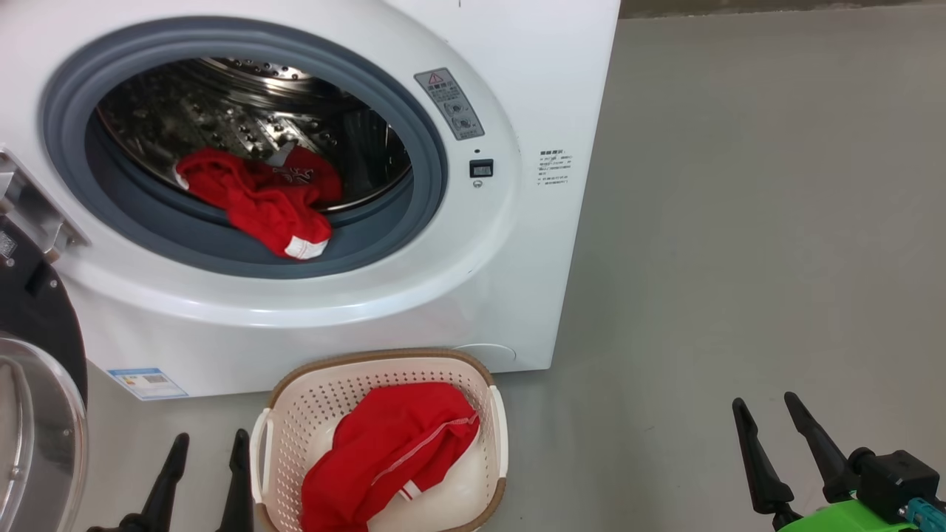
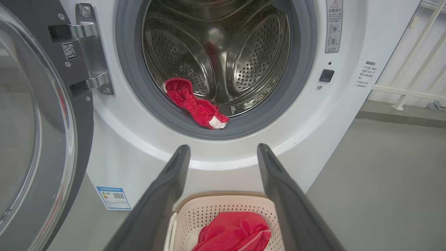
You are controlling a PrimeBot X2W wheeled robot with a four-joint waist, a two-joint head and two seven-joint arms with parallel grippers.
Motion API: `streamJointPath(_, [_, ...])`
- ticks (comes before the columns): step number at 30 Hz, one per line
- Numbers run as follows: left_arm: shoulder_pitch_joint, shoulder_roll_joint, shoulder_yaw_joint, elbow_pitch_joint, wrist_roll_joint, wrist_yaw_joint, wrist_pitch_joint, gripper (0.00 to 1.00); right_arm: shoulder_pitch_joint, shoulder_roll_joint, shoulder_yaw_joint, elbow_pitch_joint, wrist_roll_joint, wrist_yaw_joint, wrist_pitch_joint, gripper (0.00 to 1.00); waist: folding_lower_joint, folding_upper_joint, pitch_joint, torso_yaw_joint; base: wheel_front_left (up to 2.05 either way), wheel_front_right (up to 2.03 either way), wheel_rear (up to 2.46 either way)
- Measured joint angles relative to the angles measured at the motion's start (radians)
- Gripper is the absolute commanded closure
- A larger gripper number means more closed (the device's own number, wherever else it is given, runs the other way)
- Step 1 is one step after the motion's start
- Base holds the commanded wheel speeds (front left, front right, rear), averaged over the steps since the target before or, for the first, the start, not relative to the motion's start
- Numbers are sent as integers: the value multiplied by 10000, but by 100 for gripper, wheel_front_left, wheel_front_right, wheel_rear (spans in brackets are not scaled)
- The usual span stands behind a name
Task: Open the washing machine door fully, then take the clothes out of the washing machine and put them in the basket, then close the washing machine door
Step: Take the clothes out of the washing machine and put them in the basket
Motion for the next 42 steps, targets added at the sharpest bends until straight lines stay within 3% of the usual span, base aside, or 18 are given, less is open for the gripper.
streamJointPath(8, [-713,25,-347,623,0,0,0,0,-33,73,19,-86,0,0,0,0,0,0,320,-9,0,0,0])
streamJointPath(18, [-3964,395,-805,2286,-286,0,0,0,-1036,190,117,-274,-10,0,0,0,0,0,1521,-173,0,0,0])
streamJointPath(25, [-6454,1026,-880,3848,-700,-2,-2,0,-1764,345,255,-366,-96,0,0,0,0,0,2707,-532,0,0,0])
streamJointPath(42, [-9278,2391,-1198,6257,-1239,-2,-2,0,-2700,621,593,-608,-111,0,0,0,0,0,4491,-1746,0,0,0])
